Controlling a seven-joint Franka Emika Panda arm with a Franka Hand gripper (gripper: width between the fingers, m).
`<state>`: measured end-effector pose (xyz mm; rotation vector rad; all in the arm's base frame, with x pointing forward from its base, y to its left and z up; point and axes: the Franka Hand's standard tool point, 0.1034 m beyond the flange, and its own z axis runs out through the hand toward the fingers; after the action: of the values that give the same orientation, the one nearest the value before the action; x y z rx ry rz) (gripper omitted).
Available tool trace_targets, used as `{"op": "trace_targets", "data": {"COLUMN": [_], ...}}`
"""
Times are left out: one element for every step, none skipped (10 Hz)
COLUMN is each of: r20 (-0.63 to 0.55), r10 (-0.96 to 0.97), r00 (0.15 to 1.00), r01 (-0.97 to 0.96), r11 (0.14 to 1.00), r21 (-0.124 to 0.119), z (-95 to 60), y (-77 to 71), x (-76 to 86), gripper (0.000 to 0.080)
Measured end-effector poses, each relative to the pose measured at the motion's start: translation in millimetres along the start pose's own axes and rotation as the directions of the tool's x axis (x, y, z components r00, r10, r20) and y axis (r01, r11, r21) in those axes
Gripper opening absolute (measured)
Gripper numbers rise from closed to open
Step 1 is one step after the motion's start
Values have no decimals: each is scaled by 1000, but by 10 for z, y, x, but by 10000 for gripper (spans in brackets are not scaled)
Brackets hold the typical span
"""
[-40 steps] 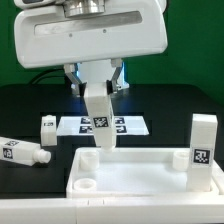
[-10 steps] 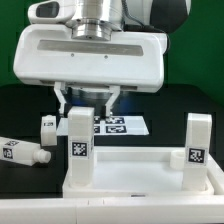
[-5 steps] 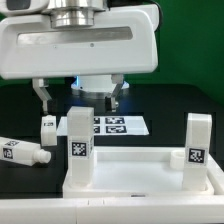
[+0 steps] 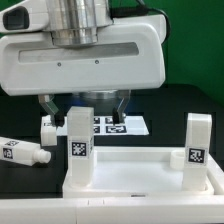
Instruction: Assemble desk
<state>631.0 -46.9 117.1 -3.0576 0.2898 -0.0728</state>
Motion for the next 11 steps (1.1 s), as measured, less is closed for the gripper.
{"op": "trace_targets", "data": {"r20": [-1, -1, -2, -3, -3, -3, -2, -2, -4, 1, 16], "r10": [16, 17, 52, 126, 203, 277, 392, 572, 708, 830, 911], "r00": [1000, 1000, 999, 992, 979, 961, 920, 821, 706, 558, 412], "r01": [-16, -17, -52, -126, -203, -277, -392, -572, -708, -830, -911], "r11": [1000, 1000, 999, 992, 979, 961, 920, 821, 706, 558, 412], "r21": [0, 0, 0, 0, 0, 0, 1, -2, -3, 6, 18], "z": [-7, -6, -6, -3, 0, 1, 4, 10, 13, 16, 18], "y": [6, 10, 17, 27, 30, 34, 34, 29, 13, -19, -34], "x": [7, 7, 9, 10, 11, 11, 10, 7, 2, 0, 5], "gripper": [540, 403, 403, 285, 285, 285, 285, 285, 285, 285, 285]}}
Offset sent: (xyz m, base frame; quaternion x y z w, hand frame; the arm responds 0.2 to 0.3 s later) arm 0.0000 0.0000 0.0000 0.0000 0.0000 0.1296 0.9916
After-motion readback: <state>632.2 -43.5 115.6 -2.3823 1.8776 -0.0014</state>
